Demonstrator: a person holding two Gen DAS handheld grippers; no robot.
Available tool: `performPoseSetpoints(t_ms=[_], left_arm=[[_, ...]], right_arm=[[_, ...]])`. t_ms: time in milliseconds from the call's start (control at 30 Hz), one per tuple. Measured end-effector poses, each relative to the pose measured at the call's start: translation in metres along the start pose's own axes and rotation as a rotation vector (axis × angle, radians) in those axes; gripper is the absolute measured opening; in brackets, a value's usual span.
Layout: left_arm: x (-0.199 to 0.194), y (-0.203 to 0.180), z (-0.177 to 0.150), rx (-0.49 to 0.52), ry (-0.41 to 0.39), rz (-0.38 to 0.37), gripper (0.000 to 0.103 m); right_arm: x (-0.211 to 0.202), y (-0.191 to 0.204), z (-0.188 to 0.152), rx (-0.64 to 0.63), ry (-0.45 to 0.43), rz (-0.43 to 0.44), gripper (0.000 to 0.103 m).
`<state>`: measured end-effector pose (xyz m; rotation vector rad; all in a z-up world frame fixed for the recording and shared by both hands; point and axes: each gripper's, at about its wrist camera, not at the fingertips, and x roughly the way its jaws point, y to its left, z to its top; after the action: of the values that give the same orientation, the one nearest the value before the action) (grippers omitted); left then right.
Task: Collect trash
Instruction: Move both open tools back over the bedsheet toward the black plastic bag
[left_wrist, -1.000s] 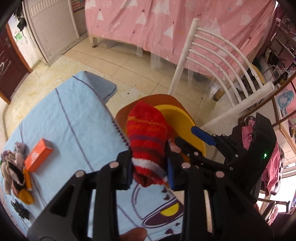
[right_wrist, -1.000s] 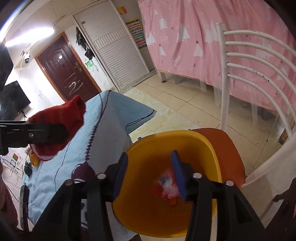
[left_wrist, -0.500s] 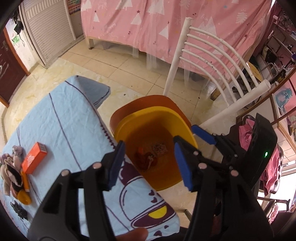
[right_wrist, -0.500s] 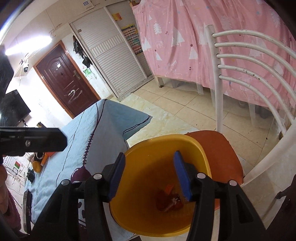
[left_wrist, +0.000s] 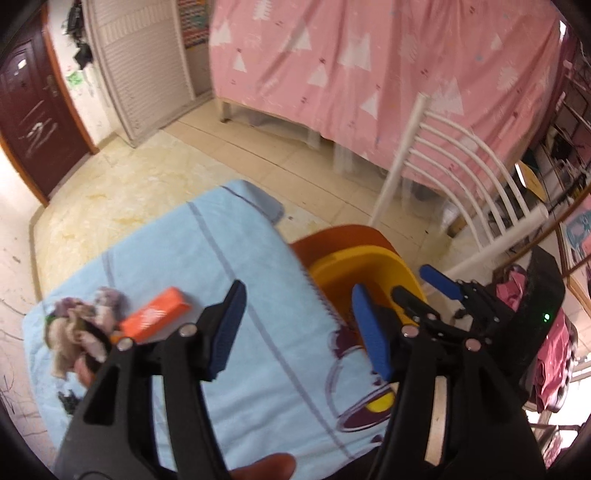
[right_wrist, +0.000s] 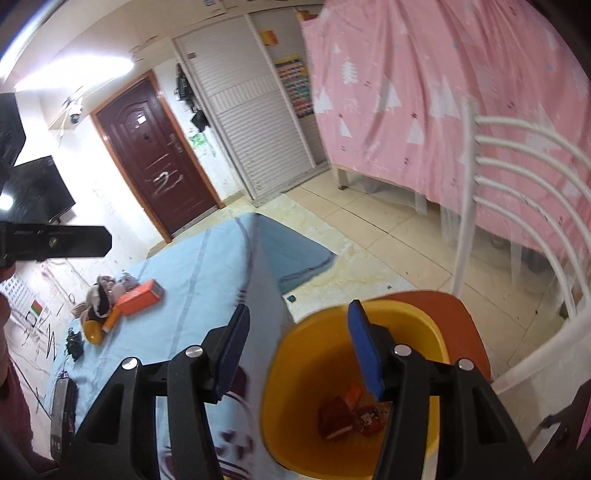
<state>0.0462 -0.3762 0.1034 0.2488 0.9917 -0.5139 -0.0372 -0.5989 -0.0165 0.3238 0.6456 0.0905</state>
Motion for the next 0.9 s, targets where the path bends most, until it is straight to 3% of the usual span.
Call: performPoseSetpoints(t_ms=[200, 500, 900], left_arm=[[-0.035, 0.055, 0.0, -0.066, -0.058, 0.076, 0.058], [-0.069, 0.141, -0.027, -0.163, -0.095, 0.195, 0.064], [-0.087, 0.24, -0.091, -0.31, -0.078, 0.223, 0.064]], right_arm=[[0.008, 0.048, 0.014, -0.088, 0.009, 0.058, 0.06], [0.033, 0.128, 0.021, -0.206, 0.049, 0.146, 0.063], [0.068, 0.208, 0.016, -0.319, 0.114, 0.187, 0.067]])
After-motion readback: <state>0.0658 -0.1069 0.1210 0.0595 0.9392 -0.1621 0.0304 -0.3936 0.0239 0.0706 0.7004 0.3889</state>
